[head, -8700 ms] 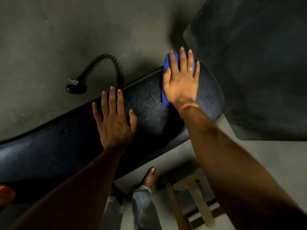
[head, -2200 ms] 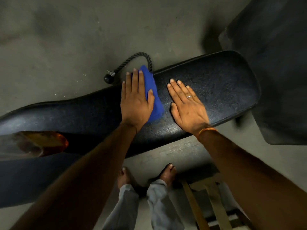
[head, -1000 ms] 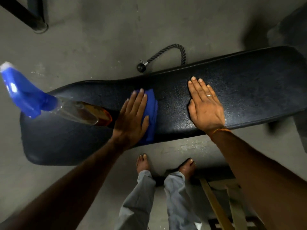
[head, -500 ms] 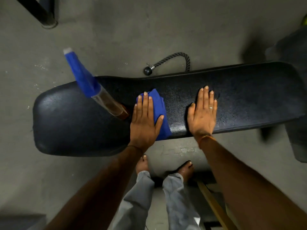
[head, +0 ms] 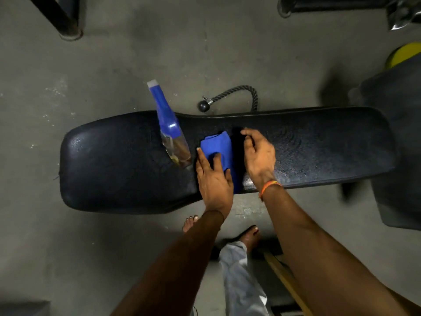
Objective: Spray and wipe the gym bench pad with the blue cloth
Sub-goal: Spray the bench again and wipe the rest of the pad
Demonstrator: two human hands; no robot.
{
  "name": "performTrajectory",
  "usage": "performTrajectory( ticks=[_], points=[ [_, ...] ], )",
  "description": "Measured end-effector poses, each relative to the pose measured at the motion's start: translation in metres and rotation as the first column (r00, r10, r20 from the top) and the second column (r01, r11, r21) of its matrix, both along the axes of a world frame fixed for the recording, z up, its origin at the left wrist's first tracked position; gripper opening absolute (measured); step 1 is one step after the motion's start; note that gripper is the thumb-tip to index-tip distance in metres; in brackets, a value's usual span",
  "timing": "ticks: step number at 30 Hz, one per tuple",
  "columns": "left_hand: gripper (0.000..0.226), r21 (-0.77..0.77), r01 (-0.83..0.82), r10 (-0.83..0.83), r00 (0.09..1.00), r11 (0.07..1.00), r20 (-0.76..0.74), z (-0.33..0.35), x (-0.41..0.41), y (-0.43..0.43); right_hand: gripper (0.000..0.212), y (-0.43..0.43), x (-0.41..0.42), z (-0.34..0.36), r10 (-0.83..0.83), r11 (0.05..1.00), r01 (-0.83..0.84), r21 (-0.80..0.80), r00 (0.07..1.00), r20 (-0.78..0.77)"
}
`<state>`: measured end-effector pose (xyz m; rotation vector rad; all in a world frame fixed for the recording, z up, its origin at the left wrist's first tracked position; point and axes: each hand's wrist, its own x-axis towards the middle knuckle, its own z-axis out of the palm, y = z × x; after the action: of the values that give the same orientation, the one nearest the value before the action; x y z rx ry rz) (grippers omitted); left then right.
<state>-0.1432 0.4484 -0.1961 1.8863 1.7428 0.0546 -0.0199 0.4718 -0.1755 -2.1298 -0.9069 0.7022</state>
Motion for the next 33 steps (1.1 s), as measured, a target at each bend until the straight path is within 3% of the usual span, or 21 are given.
performTrajectory(
  ticks=[7,10,15,21,27,33],
  points=[
    [0.063,-0.078,-0.074,0.085,0.986,0.994,0.141,0.003,-0.034,-0.006,0.029,0.008,-0.009,0.001,0.026,0.993,-0.027,-0.119,1.0,-0.007],
    [0.057,-0.098,0.005,0.019,0.972,0.995,0.234,0.003,-0.069,-0.021,0.029,0.003,-0.017,0.002,0.064,0.982,-0.062,-0.181,0.998,0.008],
    [0.038,0.003,0.029,-0.029,0.976,1.0,0.215,0.002,-0.134,-0.041,0.028,-0.003,-0.037,-0.006,0.168,0.955,-0.151,-0.255,0.985,0.045],
    [0.032,0.054,-0.153,0.142,0.974,0.987,0.178,0.009,-0.186,-0.016,0.034,-0.006,-0.061,-0.015,0.21,0.962,-0.189,-0.2,0.974,0.09],
    [0.036,0.009,-0.396,0.386,0.9,0.918,0.203,0.016,-0.192,0.034,0.059,-0.002,-0.089,-0.001,0.294,0.941,-0.296,-0.166,0.955,-0.035],
    [0.058,-0.088,-0.32,0.331,0.929,0.943,0.163,0.033,-0.195,0.044,0.088,0.004,-0.122,0.028,0.293,0.955,-0.294,0.023,0.937,-0.19]
  ],
)
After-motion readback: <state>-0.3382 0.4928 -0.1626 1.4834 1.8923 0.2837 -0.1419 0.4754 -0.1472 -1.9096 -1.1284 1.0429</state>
